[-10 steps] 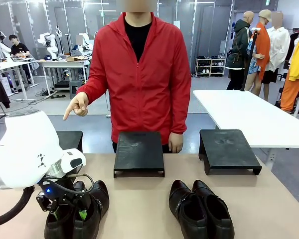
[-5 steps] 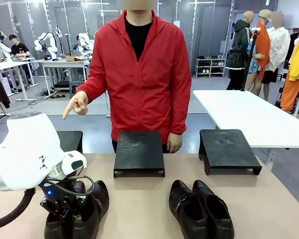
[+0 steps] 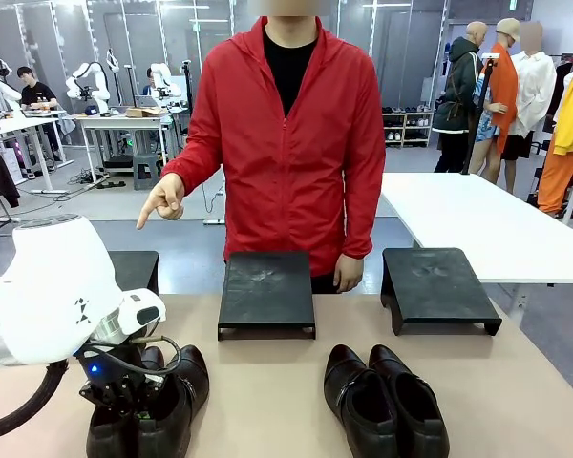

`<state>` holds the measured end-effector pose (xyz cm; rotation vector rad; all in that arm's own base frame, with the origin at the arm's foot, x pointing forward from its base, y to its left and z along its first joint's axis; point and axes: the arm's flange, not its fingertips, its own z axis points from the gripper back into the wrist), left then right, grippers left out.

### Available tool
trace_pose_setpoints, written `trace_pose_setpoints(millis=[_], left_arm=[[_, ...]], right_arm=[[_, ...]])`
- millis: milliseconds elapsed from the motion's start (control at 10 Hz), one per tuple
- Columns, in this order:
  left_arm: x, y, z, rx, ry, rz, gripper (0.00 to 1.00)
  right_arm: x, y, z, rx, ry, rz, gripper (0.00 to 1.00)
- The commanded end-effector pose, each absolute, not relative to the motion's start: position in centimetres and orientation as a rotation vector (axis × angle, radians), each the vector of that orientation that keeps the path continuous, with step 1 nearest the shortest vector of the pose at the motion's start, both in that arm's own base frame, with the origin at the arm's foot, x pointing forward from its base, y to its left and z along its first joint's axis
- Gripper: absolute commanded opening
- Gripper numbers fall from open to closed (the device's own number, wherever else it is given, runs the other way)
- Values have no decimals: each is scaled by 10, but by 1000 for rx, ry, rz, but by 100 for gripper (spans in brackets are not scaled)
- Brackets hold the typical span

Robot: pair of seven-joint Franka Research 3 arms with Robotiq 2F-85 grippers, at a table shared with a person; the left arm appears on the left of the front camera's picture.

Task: Place the shoes on the stand as instructed by the person.
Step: Pick up one pair of Shoes and place it on the Shoes Stand indicated by the person.

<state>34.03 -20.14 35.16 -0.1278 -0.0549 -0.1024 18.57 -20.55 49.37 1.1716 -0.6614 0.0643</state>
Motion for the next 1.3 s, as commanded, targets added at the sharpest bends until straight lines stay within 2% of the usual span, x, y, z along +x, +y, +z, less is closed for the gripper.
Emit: trace_pose_setpoints(millis=[0,300,500,1100,1200], left_arm=[[317,-198,366,-116,-109,-124,0],[293,-196,489,-63,-250,-168,0],[291,-163,533,-91,-303,-189,0],[288,-67,572,-110,-440,-154,0],[294,-81,560,-89,-361,-119,0]], right_arm=[[186,-205,496,1170,-682,78,100],[186,-205,496,1170,-682,78,100],[186,-205,496,1170,-682,78,100],[186,-205,496,1170,-682,78,100],[186,-205,496,1170,-682,78,100]])
